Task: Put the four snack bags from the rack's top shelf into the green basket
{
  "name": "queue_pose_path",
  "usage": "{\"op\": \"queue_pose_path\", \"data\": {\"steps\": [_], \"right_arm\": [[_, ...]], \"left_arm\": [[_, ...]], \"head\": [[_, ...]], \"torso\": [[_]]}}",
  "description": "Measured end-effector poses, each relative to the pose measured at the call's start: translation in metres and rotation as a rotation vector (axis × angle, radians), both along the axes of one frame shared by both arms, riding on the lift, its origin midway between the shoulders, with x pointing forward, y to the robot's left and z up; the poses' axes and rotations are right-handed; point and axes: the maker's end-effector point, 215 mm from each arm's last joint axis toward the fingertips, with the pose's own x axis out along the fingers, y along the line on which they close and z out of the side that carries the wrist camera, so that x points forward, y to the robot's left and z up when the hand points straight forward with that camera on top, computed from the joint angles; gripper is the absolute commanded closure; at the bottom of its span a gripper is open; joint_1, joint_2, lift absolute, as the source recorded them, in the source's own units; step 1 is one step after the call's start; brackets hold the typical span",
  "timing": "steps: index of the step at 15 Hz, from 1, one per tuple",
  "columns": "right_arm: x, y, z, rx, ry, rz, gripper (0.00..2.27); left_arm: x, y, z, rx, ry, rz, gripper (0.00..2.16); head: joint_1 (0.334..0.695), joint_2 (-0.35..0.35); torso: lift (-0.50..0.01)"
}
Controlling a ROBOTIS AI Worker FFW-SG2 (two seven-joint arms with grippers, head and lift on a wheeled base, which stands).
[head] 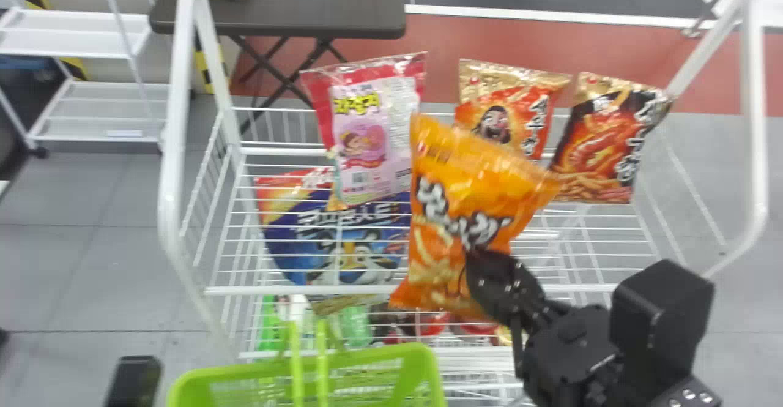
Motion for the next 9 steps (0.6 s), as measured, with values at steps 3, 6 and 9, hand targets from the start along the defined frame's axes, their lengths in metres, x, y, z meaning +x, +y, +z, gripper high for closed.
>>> {"op": "queue_pose_path", "data": {"steps": [3,6,9], "right_arm": [[-0.046,-0.001,-0.043,0.018,0.213,0.041,2.19],[-0.088,0.015,-0.077,0.066,0.398,0.078,2.19],[-0.116,0.047,-0.099,0.134,0.501,0.146,2.19]], "left_arm": [[0.004,-0.001,0.001,0.002,-0.008,0.002,2.15],[0.004,-0.006,0.003,0.0,-0.015,-0.009,2.15],[0.001,-0.013,0.003,-0.002,-0.017,-0.029,2.15]], "head": [[0.695,-0.227],[0.695,-0.225],[0.695,-0.162]], "torso": [[0.0],[0.0],[0.0]]}}
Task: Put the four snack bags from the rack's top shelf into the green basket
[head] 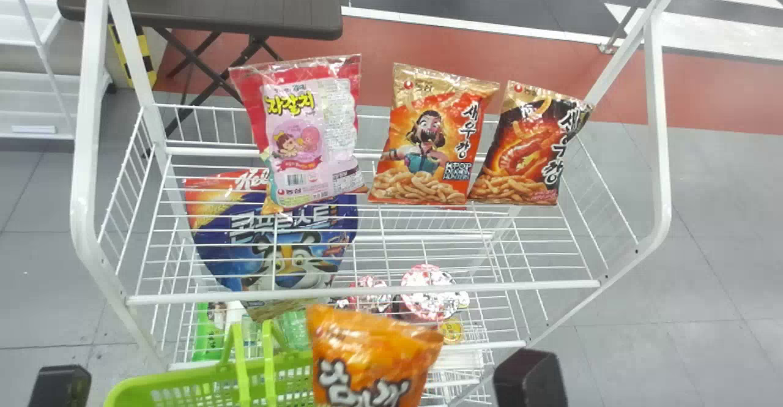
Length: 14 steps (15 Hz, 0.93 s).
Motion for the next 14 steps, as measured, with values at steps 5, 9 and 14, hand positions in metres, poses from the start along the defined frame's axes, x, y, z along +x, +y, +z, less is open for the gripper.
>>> {"op": "queue_pose_path", "data": {"steps": [5,9,14], "right_arm": [[-0.035,0.033,-0.033,-0.009,0.141,0.065,0.43],[-0.052,-0.018,-0.071,-0.272,0.258,0.046,0.04],[-0.008,-0.026,-0.038,-0.286,0.099,0.005,0.05]], "left_arm": [[-0.009,-0.017,-0.002,0.004,0.0,-0.05,2.15],[-0.011,-0.023,-0.001,0.002,-0.004,-0.069,2.15],[-0.01,-0.025,0.0,0.004,-0.01,-0.073,2.15]], "head": [[0.695,-0.106],[0.695,-0.35],[0.695,-0.35]], "torso": [[0.0],[0.0],[0.0]]}}
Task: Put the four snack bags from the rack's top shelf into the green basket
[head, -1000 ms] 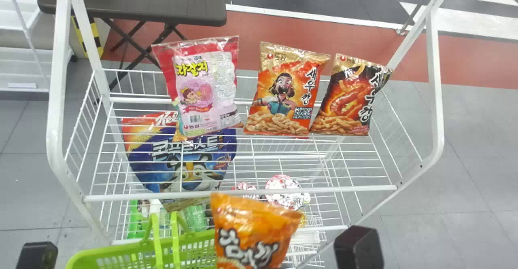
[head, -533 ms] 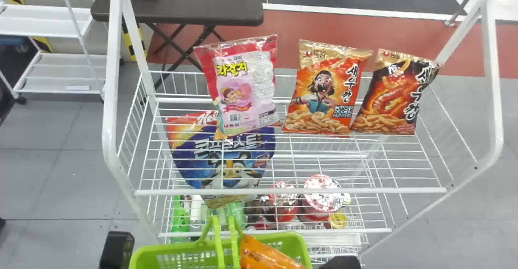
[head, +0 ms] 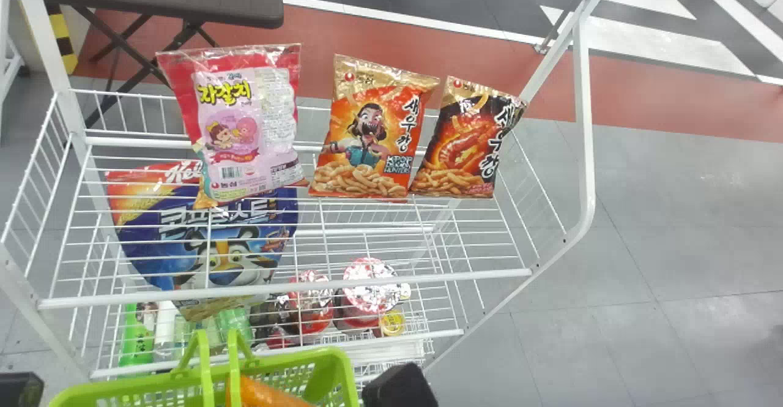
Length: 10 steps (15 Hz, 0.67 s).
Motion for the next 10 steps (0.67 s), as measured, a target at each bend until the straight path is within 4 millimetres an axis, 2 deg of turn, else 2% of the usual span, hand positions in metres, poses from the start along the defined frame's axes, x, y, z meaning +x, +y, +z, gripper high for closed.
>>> {"op": "queue_pose_path", "data": {"steps": [2,5,8,10], "right_arm": [[0.049,0.001,0.026,0.011,-0.187,-0.028,0.05],[0.15,0.006,0.089,0.06,-0.582,-0.086,0.06],[0.225,0.025,0.128,0.153,-0.803,-0.118,0.08],[0.266,0.039,0.136,0.19,-0.878,-0.139,0.08]], "left_arm": [[-0.001,-0.001,0.001,-0.001,-0.001,-0.003,2.15],[-0.004,-0.003,0.0,0.0,0.003,-0.011,2.15],[-0.011,-0.012,-0.004,0.011,0.006,-0.042,2.15],[-0.015,-0.018,-0.006,0.017,0.007,-0.062,2.15]], "head": [[0.695,-0.303],[0.695,-0.24],[0.695,-0.175],[0.695,-0.149]], "torso": [[0.0],[0.0],[0.0],[0.0]]}}
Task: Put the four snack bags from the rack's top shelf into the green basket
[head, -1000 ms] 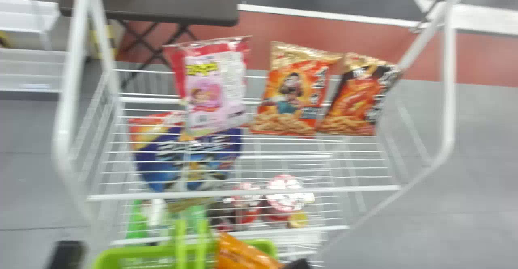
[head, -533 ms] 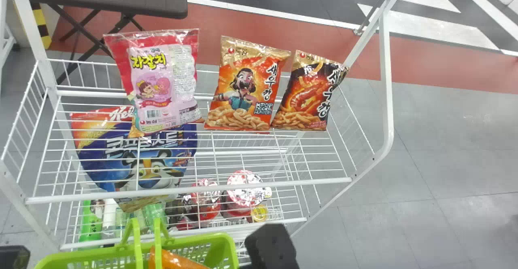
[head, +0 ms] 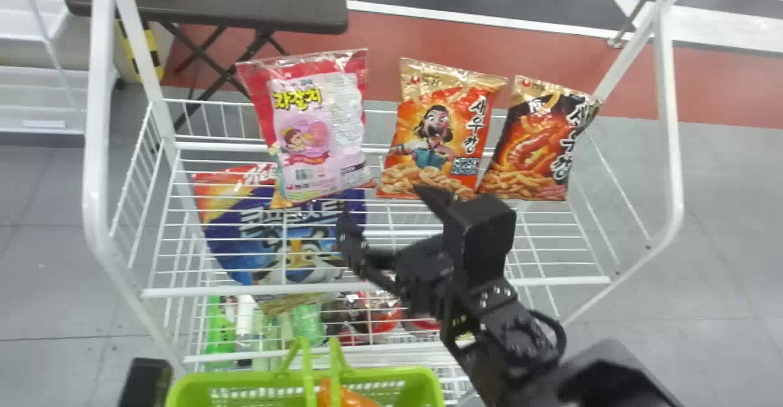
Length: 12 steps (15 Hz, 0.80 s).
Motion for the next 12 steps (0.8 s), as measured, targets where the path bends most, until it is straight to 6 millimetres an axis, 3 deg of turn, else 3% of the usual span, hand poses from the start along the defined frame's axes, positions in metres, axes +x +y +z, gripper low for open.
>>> {"op": "queue_pose_path", "data": {"steps": [3,7,10,12], "right_arm": [[0.054,0.021,-0.009,0.024,-0.052,-0.015,0.09],[0.101,0.043,-0.012,0.047,-0.083,-0.016,0.15],[0.122,0.053,-0.023,0.031,-0.032,0.013,1.42],[0.12,0.061,-0.04,0.028,0.042,0.069,1.93]], "left_arm": [[-0.001,-0.004,-0.001,0.008,-0.006,-0.02,2.15],[0.0,0.001,-0.003,0.013,-0.004,-0.015,2.15],[0.003,0.004,-0.006,0.016,0.002,-0.008,2.15],[0.004,0.004,-0.007,0.016,0.003,-0.006,2.15]], "head": [[0.695,-0.1],[0.695,-0.052],[0.695,-0.024],[0.695,-0.009]], "torso": [[0.0],[0.0],[0.0],[0.0]]}}
